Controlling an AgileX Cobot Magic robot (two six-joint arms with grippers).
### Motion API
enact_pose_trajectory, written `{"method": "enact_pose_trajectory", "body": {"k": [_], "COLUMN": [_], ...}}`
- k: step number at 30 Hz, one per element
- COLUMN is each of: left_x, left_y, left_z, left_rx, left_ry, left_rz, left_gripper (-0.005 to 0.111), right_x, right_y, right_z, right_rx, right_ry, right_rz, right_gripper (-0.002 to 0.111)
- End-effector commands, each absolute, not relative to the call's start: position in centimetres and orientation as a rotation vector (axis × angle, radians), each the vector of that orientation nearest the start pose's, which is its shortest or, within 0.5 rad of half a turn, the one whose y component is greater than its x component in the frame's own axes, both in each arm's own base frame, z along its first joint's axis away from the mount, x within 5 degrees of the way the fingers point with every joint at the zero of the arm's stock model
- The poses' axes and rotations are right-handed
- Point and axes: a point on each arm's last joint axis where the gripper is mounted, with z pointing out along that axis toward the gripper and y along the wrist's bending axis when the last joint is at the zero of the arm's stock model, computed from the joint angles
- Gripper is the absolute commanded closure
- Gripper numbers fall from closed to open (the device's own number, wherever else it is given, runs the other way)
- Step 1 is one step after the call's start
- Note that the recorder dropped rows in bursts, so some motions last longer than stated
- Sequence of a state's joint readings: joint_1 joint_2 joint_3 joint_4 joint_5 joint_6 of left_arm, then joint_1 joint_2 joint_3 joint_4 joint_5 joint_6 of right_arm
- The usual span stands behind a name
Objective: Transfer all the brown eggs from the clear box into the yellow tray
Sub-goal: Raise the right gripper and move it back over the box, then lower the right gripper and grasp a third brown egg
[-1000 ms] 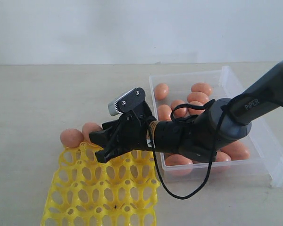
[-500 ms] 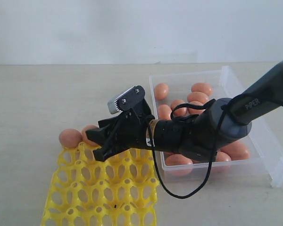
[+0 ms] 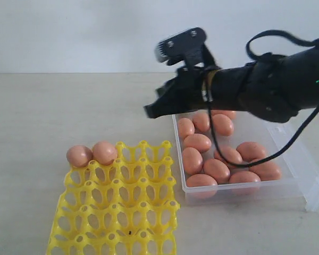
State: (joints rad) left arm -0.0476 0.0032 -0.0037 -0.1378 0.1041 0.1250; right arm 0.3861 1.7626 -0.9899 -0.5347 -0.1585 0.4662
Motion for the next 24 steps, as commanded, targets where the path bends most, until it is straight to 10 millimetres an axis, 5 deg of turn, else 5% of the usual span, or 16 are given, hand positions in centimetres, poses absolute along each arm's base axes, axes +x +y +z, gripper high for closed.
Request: {"method": "enact_pose_trajectory", "body": {"k": [1,4,10,17,24], "left_x": [5.6,5.6,5.6,5.6,5.6], "left_y": [-0.4,-0.4,-0.4,-0.4,-0.4], "left_z": [20.4,20.4,20.4,20.4,20.4], "left_rx": [0.039,0.039,0.039,0.039,0.039], "left_ry": [1.587,1.587,1.584,1.584,1.580], "left_rz": [-0.054,-0.054,-0.054,-0.054,-0.053], "left_gripper": [0.103,0.103,0.103,0.103,0.103], "right_x": [34.3,33.9,35.0,35.8,36.9], "right_y": [8.1,6.7,8.0,8.4,8.8], "right_z": [18.3,17.9,18.2,16.2,14.8], "right_rx": [-0.360,-0.407,-0.461,-0.479,-0.489], "right_ry": [2.458,2.544,2.378,2.366,2.375], "right_rz": [-0.076,-0.175,-0.063,-0.020,-0.012], "right_gripper": [0.108,0.100,0.051,0.071,0.061]}}
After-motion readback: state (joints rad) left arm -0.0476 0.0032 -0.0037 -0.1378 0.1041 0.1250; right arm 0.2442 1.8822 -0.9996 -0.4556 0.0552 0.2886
